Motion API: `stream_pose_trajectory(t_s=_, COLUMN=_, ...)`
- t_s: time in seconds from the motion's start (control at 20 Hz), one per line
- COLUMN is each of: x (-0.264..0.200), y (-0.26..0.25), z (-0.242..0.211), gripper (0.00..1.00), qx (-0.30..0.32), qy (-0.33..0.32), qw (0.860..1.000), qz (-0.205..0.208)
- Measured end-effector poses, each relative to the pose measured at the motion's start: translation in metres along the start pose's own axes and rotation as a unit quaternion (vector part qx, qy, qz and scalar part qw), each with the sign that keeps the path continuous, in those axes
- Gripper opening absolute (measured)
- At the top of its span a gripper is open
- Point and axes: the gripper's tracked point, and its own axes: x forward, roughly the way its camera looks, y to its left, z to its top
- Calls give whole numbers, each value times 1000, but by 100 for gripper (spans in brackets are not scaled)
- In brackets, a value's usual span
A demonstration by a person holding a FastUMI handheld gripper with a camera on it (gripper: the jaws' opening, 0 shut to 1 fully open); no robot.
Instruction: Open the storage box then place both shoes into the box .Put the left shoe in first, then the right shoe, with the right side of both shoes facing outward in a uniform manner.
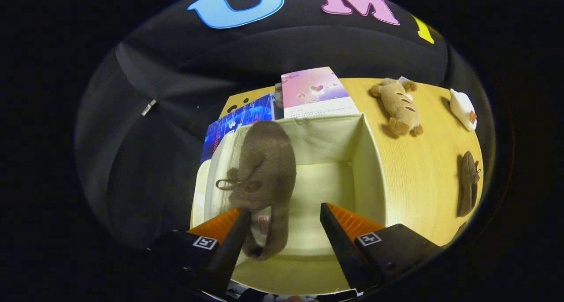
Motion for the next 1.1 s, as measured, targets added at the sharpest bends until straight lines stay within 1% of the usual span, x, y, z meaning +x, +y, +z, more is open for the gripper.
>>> stream_pose_trajectory(t_s=0.1, x=-8, y=15, z=7, gripper=99, qx=11, qy=-2, qw=999, qz=31)
stream_pose_trajectory(t_s=0.25, x=-26, y=17, z=20, gripper=98, qx=5, qy=-12, qw=999, qz=52)
stream_pose_trajectory(t_s=0.35, x=-45, y=3, z=28, gripper=98, qx=-9, qy=-28, qw=998, qz=58)
stream_pose_trajectory(t_s=0.45, x=-68, y=-21, z=37, gripper=98, qx=-22, qy=-48, qw=997, qz=60)
stream_pose_trajectory(t_s=0.6, x=-109, y=-74, z=56, gripper=98, qx=-39, qy=-92, qw=993, qz=55)
stream_pose_trajectory(t_s=0.65, x=-126, y=-103, z=65, gripper=98, qx=-46, qy=-109, qw=992, qz=46)
stream_pose_trajectory(t_s=0.8, x=-152, y=-172, z=77, gripper=98, qx=-48, qy=-142, qw=989, qz=16)
stream_pose_trajectory(t_s=0.95, x=-170, y=-244, z=79, gripper=98, qx=-45, qy=-151, qw=987, qz=-17)
stream_pose_trajectory(t_s=1.1, x=-178, y=-311, z=65, gripper=98, qx=-41, qy=-144, qw=988, qz=-43)
